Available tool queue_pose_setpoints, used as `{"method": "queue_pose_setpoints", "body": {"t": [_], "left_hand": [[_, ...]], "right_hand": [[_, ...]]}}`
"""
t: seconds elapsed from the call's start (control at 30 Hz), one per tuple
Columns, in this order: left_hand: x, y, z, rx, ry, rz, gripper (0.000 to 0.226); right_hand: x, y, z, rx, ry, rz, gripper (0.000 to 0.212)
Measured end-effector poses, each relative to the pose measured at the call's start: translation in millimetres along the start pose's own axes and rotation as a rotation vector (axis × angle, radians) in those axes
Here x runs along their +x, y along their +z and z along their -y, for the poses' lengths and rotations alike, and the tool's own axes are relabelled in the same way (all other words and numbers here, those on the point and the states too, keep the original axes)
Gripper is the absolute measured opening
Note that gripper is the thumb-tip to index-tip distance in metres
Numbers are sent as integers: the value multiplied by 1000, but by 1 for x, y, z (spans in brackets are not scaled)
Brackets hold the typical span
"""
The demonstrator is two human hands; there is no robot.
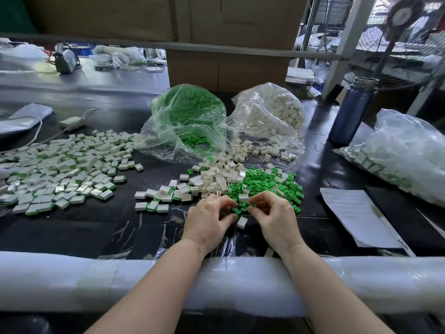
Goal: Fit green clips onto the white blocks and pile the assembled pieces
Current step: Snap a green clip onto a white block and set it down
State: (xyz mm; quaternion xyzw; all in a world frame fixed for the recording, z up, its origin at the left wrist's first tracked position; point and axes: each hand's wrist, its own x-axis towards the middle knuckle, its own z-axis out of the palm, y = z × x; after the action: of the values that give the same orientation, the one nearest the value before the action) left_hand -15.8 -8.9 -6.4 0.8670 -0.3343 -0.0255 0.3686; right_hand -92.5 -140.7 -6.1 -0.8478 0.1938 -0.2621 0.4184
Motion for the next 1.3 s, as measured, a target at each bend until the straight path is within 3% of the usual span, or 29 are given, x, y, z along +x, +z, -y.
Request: {"method": "queue_pose_setpoints", "body": {"t": [0.27,0.37,0.43,0.6,0.8,0.93,1.3], "left_hand": [[1,3,-2,69,103,122,28],[1,4,0,39,119,116,21],[1,4,2,-44,115,106,12],[1,3,2,-298,64,55,20],[3,0,3,-550,-79,5,13],[3,1,3,-566,-78,32,4],[3,0,2,-559,-54,64,11]], "right_hand": [[1,1,-3,-12,-9,-18,23],[1,1,-3,7,-9,-29,31],[2,0,-3,51,-4,-34,33],[2,-2,0,225,33,-10,19],[1,-4,3,361,89,60,20],[0,-5,5,353,79,102,15],[-2,-4,7,382,86,171,14]]}}
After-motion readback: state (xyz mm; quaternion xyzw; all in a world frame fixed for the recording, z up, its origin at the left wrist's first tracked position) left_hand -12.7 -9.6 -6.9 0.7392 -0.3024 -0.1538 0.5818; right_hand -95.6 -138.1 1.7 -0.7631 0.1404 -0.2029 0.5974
